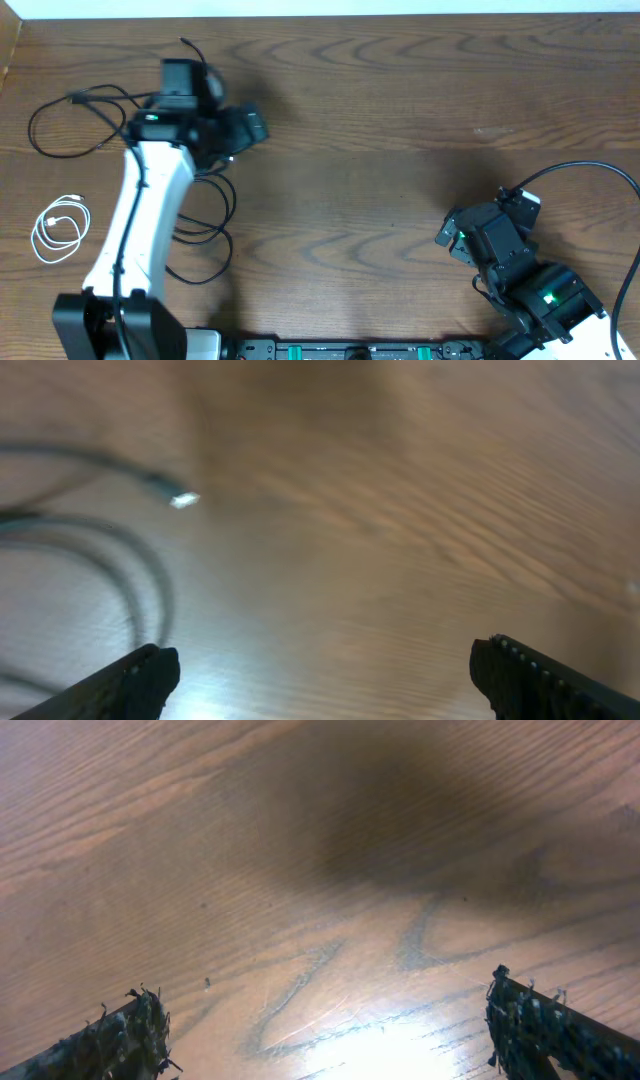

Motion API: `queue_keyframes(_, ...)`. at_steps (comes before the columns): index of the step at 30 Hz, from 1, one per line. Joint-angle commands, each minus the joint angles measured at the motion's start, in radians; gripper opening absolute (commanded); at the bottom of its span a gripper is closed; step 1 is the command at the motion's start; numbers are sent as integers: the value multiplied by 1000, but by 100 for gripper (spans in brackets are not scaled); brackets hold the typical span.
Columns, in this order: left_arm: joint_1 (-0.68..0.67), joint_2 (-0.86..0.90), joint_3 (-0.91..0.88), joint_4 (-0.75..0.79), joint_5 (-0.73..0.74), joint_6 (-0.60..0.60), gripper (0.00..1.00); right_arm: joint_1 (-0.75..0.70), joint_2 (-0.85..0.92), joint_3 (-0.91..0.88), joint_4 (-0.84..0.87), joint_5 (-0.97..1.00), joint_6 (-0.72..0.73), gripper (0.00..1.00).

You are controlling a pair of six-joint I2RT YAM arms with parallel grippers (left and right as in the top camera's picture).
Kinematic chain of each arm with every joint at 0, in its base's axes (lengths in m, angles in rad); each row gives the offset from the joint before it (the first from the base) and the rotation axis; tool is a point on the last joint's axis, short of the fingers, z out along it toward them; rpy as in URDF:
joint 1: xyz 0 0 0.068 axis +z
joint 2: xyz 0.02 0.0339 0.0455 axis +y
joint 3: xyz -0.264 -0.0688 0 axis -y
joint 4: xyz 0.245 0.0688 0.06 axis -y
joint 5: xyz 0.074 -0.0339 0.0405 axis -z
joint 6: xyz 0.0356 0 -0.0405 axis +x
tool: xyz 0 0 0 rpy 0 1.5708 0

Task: Untangle cables
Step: 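Open the left gripper and lift it off the black cables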

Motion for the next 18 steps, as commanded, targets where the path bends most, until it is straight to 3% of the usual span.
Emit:
queue_keyframes(1,-88,-77,-5,26,-121,21,98,-6,0,10,-14,9,10,99)
queue_keyframes(6,-205,-175,-29,58,-246,21,98,-6,1,3,-13,9,10,99)
queue_keyframes(11,-278,-333,-161,117,-321,10,98,-6,11,2,-13,9,10,99)
queue_keyframes(15,-241,-446,-299,69,-483,-178,98,-6,29,2,-12,9,10,99)
queue_keyframes(18,-182,-459,-356,32,-468,-245,98,-6,49,2,4,9,10,99)
